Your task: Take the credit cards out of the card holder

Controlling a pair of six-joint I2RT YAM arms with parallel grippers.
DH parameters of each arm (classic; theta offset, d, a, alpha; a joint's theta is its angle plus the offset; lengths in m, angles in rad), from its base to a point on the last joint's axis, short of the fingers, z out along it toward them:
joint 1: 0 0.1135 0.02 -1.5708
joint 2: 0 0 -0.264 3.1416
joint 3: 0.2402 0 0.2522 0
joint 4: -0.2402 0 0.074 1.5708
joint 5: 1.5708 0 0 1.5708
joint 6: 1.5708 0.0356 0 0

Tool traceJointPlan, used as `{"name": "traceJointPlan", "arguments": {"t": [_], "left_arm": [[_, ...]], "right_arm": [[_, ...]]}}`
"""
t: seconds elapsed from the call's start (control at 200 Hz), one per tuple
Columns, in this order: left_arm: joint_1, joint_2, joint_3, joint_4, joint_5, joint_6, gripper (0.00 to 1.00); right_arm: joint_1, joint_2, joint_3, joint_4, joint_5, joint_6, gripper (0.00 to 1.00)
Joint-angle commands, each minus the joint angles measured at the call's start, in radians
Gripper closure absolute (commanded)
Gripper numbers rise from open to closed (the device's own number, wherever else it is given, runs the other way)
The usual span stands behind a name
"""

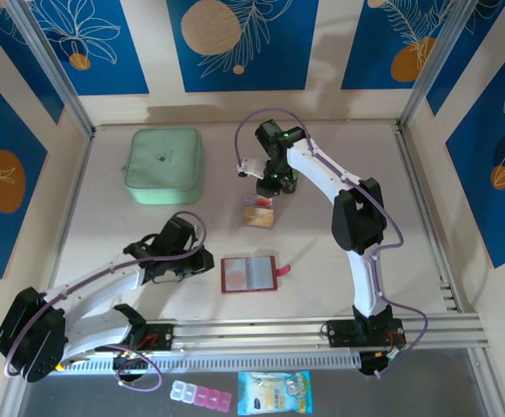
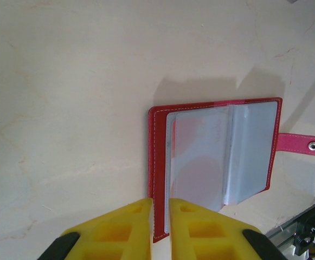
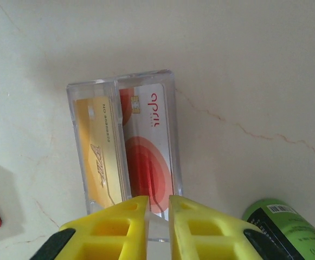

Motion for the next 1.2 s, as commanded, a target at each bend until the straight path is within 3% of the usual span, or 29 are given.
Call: {"name": "traceJointPlan", "arguments": {"t": [0.0, 0.18, 0.65, 0.83, 1.02, 1.195], "left_arm": [[0.013, 0.014, -0.007, 0.022, 0.023, 0.004, 0.85], [0.009, 0.072, 0.010, 0.070, 0.064, -0.004, 0.86], [-0.077, 0.206, 0.009, 0.203, 0.080, -0.045, 0.88], [-0.083, 0.239, 0.003, 0.215, 0.084, -0.037, 0.91], [-0.088, 0.259, 0.004, 0.196, 0.070, -0.030, 0.92], [-0.087, 0.267, -0.010, 0.190, 0.064, -0.025, 0.93]], "right_arm": [[0.002, -0.098, -0.049, 0.043, -0.047, 0.088, 0.82], [0.021, -0.218, -0.219, 0.177, -0.109, 0.291, 0.85], [0.150, -0.476, -0.669, 0.476, -0.237, 1.001, 0.87], [0.266, -0.525, -0.799, 0.595, -0.203, 1.157, 0.90], [0.282, -0.512, -0.835, 0.578, -0.227, 1.354, 0.90], [0.306, -0.495, -0.853, 0.545, -0.212, 1.408, 0.89]]}}
